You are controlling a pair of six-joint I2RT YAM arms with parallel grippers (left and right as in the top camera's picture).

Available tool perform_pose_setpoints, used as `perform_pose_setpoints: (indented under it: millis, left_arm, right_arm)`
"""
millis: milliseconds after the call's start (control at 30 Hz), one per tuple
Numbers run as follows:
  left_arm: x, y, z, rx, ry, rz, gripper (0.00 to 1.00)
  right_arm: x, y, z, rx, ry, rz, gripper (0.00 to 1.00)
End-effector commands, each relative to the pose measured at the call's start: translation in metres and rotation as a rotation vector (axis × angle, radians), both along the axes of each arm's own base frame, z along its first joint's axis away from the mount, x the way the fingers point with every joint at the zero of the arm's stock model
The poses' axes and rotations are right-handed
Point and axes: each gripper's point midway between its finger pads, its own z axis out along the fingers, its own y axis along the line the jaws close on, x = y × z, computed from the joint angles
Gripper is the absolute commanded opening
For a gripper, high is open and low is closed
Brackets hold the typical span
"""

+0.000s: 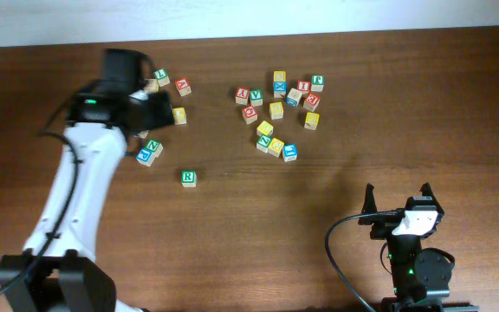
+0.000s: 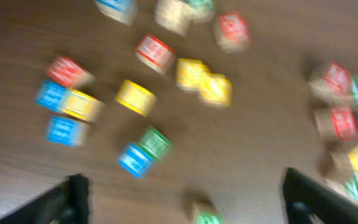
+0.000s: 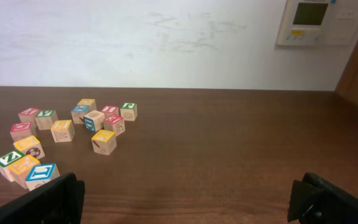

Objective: Spell out RSS
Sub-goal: 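Reach the left gripper to the yellow S block and grasp it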

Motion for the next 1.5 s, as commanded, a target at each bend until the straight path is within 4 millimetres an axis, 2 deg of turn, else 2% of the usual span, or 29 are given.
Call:
perform_pose_setpoints:
  millis: [0,100,167,233,333,400,500,567,667,800,867,933,1067,1167,1233,1333,1467]
  left_arm:
    - [0.006,0.072,0.014,0.003,-0.061,0.165,0.95]
    - [0.007,0.104,0.018,0.008,-0.095,0.237,0.99]
    - [0.006,0.114,0.019,0.019,-0.097,0.243,0.98]
    - [0.007,0.115,0.018,0.073,-0.085,0.159,0.98]
    - [0.011,0.103,0.01,0.159,-0.047,-0.026,0.99]
    - [0.016,0.094,-0.003,0.198,-0.014,-0.128,0.97]
    - [0.025,0.086,-0.03,0.204,0.038,-0.181,0.96]
    - [0.031,0.086,-0.057,0.223,0.09,-0.234,0.96]
    - [0.036,0.087,-0.079,0.236,0.129,-0.279,0.97]
    - [0.054,0.076,-0.08,0.215,0.059,-0.306,0.98]
    - [0.063,0.066,-0.076,0.184,0.011,-0.333,0.92]
    - [0.068,0.057,-0.078,0.144,-0.014,-0.361,0.9]
    - [0.074,0.043,-0.101,0.108,0.003,-0.398,0.94]
    - [0.073,0.044,-0.118,0.098,0.034,-0.398,0.92]
    - [0.073,0.044,-0.125,0.094,0.047,-0.399,0.88]
    - [0.072,0.043,-0.128,0.091,0.053,-0.401,0.73]
    - [0.072,0.043,-0.13,0.09,0.058,-0.4,0.72]
  right_arm:
    - [0.0,-0.001,-0.003,0.01,0.004,-0.007,0.98]
    - [0.0,-0.001,-0.003,0.01,0.004,-0.007,0.98]
    - [0.0,-0.001,-0.003,0.01,0.004,-0.007,0.98]
    - [0.0,-0.002,-0.003,0.01,0.004,-0.007,0.98]
    - [0.0,-0.001,-0.003,0.01,0.004,-0.007,0.98]
    - [0.0,-0.001,-0.003,0.01,0.004,-0.007,0.98]
    - [0.0,-0.002,-0.003,0.01,0.004,-0.007,0.98]
    - [0.0,-0.001,-0.003,0.01,0.004,-0.007,0.98]
    - [0.0,-0.002,-0.003,0.01,0.004,-0.007,0.98]
    - [0.0,-0.001,-0.003,0.01,0.004,-0.007,0.98]
    - [0.0,-0.001,-0.003,0.01,0.004,-0.007,0.98]
    - [0.0,-0.001,-0.003,0.01,0.004,-0.007,0.98]
    - [0.0,-0.001,-0.003,0.01,0.004,-0.007,0.98]
    - [0.0,-0.001,-0.003,0.01,0.004,-0.007,0.98]
    - [0.0,-0.001,-0.003,0.01,0.004,-0.007,0.98]
    - [0.0,-0.001,-0.003,0.01,0.004,-0.007,0.98]
    - [0.0,-0.001,-0.003,0.01,0.004,-0.007,0.98]
